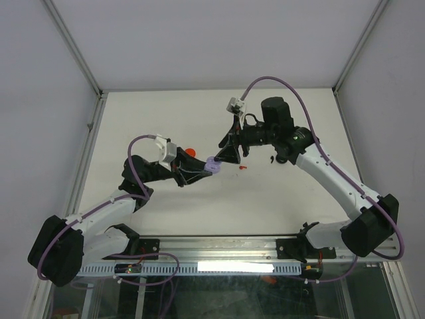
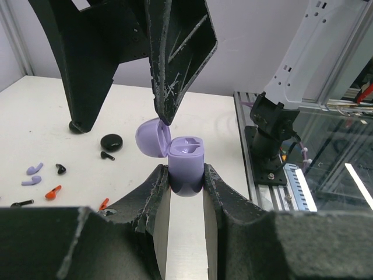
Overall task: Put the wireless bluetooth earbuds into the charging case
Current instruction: Open the charging case, then pick up the earbud from the center of the board.
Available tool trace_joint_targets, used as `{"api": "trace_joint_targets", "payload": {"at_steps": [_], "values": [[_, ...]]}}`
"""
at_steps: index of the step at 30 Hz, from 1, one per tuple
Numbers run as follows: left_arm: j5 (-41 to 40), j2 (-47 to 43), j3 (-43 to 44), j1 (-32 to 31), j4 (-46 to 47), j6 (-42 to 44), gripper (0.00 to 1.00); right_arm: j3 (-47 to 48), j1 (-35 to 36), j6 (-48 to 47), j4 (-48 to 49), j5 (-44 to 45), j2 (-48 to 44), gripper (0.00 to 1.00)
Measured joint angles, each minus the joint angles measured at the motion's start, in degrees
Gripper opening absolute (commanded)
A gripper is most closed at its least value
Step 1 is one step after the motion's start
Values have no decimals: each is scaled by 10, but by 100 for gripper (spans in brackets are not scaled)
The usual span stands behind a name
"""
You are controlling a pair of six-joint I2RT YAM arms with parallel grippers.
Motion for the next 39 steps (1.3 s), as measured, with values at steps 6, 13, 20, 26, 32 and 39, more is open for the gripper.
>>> {"api": "trace_joint_targets", "payload": {"at_steps": [6, 13, 20, 26, 32, 39], "values": [[-34, -3, 0, 0, -21, 4, 0, 9, 0, 3, -9, 33, 0, 72], [-103, -24, -28, -3, -28, 21, 0, 12, -1, 16, -16, 144, -18, 73], [-169, -24, -33, -4, -35, 55, 0, 26, -24, 44, -35, 283, -14, 71], [-227, -32, -77, -4, -20, 95, 0, 27, -61, 77, -38, 374, 47, 65], [-269, -70, -81, -4, -28, 127, 0, 27, -86, 113, -30, 440, 135, 60], [-265, -60, -79, 7, -41, 158, 0, 37, -99, 153, -16, 504, 229, 49]]}}
